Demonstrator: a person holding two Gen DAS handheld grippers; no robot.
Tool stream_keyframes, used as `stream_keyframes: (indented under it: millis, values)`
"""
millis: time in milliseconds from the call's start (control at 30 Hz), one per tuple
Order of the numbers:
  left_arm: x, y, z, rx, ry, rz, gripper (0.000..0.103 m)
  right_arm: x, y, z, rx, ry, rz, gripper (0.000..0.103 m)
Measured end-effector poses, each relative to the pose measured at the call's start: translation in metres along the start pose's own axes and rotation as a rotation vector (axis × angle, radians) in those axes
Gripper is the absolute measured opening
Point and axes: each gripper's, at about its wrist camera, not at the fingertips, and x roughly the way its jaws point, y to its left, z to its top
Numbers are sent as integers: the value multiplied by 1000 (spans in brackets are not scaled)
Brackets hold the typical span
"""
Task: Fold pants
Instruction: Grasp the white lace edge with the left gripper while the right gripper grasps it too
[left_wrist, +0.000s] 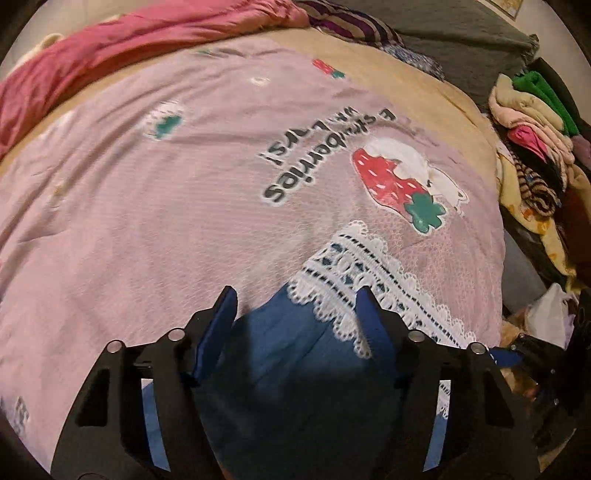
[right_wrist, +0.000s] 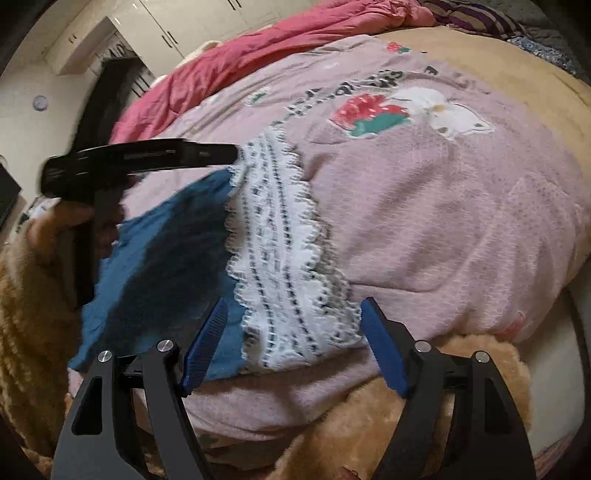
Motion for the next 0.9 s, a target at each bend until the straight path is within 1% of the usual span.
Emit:
stream_keyframes:
  millis: [67, 100, 133, 167, 233, 267, 333, 433, 533, 600, 667, 700, 733, 767, 800, 900]
  values:
    - [10, -2, 4, 7, 27, -49, 50, 4, 0, 0, -2, 8, 5, 74]
    - [12, -2, 4, 16, 31, -55, 47, 5, 1, 1, -10, 10, 4, 71]
    - [15, -3, 5, 27, 36, -60, 46, 7, 1, 1, -16, 15, 8, 56]
    - [19, -3, 5, 37, 45, -74, 45, 7, 2, 2, -17, 17, 19, 47]
    - [25, -2, 5, 48, 63, -109, 45, 7, 1, 4, -9, 16, 68, 45]
    - [27, -2, 6, 54, 69, -125, 45, 7, 0, 5, -2, 16, 74, 45]
    - [29, 0, 6, 68, 79, -156, 45, 9, 0, 7, -11, 18, 68, 45]
    - [28, 2, 6, 83, 76, -192, 45, 16, -1, 11, 1, 32, 76, 51]
    - [30, 7, 4, 67, 72, -227, 45, 19, 0, 13, 0, 28, 83, 51]
    - [32, 7, 3, 71, 73, -242, 45, 18, 1, 14, 5, 20, 90, 46]
    - [31, 4, 2, 85, 68, -244, 41, 15, 1, 13, 1, 11, 100, 23]
    - [31, 3, 2, 86, 70, -236, 33, 14, 1, 13, 0, 6, 117, 23]
    - [31, 4, 2, 83, 73, -231, 27, 13, 2, 13, -4, 1, 137, 23]
    - [31, 6, 2, 68, 75, -231, 26, 14, 4, 14, -9, -1, 136, 22]
    - [31, 7, 2, 54, 79, -233, 22, 14, 5, 14, -20, -2, 128, 21]
    - [24, 6, -2, 56, 48, -220, 17, 13, 9, 14, -29, -18, 142, 21]
